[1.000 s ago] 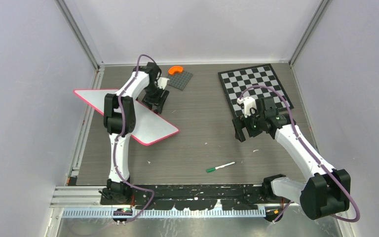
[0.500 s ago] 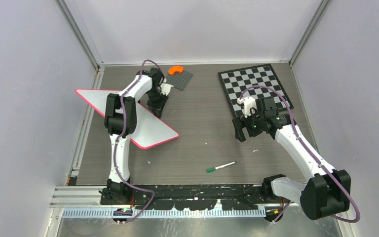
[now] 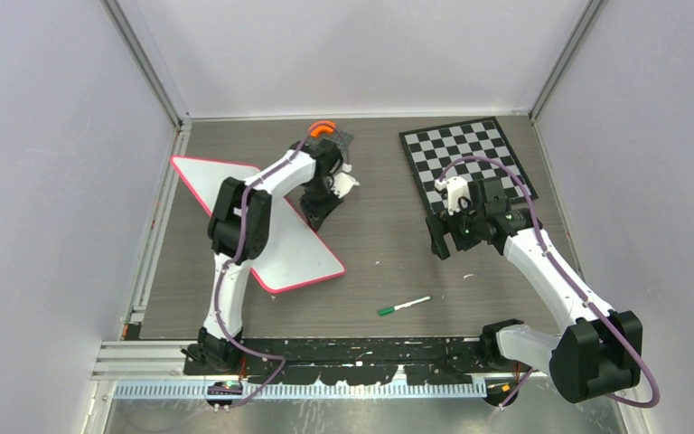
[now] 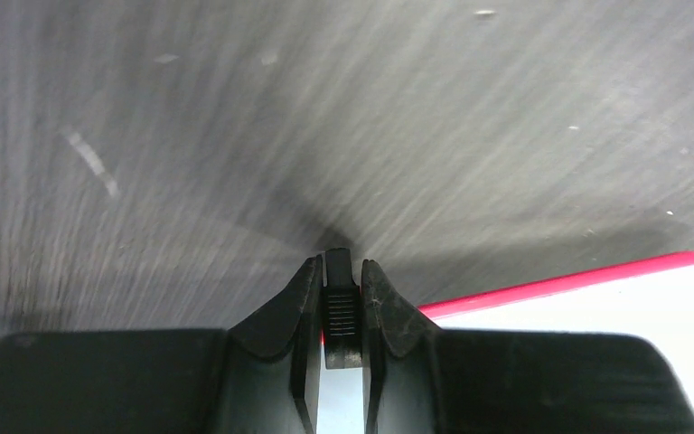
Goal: Write a sentence on the whiteboard
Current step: Adjust the whiteboard stand at the center of the board.
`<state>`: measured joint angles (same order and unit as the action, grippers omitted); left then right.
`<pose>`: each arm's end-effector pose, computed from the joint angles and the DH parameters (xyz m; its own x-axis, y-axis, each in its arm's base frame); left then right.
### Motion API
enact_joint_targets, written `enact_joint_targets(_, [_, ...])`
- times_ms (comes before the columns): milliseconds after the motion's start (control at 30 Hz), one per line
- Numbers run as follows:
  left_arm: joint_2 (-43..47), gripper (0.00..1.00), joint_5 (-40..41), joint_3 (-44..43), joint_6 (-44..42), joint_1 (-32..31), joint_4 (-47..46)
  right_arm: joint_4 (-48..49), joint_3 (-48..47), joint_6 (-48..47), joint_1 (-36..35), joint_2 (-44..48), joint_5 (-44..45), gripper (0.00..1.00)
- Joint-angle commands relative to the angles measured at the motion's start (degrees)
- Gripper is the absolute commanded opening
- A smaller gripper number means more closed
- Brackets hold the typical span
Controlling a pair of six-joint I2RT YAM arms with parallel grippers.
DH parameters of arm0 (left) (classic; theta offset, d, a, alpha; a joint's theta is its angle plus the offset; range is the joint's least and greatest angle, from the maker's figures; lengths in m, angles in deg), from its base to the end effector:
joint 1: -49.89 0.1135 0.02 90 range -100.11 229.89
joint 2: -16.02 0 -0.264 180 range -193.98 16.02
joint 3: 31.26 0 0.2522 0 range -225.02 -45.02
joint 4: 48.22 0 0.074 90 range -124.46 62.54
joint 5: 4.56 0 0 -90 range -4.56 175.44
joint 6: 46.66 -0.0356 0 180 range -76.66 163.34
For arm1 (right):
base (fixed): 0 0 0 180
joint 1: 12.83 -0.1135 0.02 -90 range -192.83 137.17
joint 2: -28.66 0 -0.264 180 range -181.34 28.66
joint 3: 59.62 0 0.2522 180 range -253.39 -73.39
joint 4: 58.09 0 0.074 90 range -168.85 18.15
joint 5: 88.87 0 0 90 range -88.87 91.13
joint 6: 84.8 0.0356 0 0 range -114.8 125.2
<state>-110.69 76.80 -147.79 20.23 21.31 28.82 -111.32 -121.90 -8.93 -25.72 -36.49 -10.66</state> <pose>0.3762 -0.2110 0.1715 -0.6186 0.7789 -0.1035 0.7852 0.6078 -0.1190 0.2144 0.0565 0.2501 -0.7042 -0.4063 -0.5823 -0.5170 0.8555 0.0283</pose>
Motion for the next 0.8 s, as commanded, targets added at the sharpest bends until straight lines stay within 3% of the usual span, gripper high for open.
enact_joint_targets(0, [6.4,0.0,1.35,1.36,-12.36,-4.77,3.71,2.29,-1.33,2.96,0.39,0.78,2.54,0.97])
enact_joint_targets(267, [9.9,0.01,11.01,8.67,-28.32,-13.18,2.03,4.6,-2.4,7.99,5.75,1.06,0.4,0.97])
enact_joint_targets(533, [13.05,0.01,16.87,15.49,-46.09,-15.18,0.14,5.9,-2.62,10.31,8.31,1.53,-3.32,0.97])
enact_joint_targets(767, [12.09,0.06,16.63,11.63,-50.5,-16.38,5.21,5.76,-3.1,10.54,8.33,0.42,-4.29,0.97])
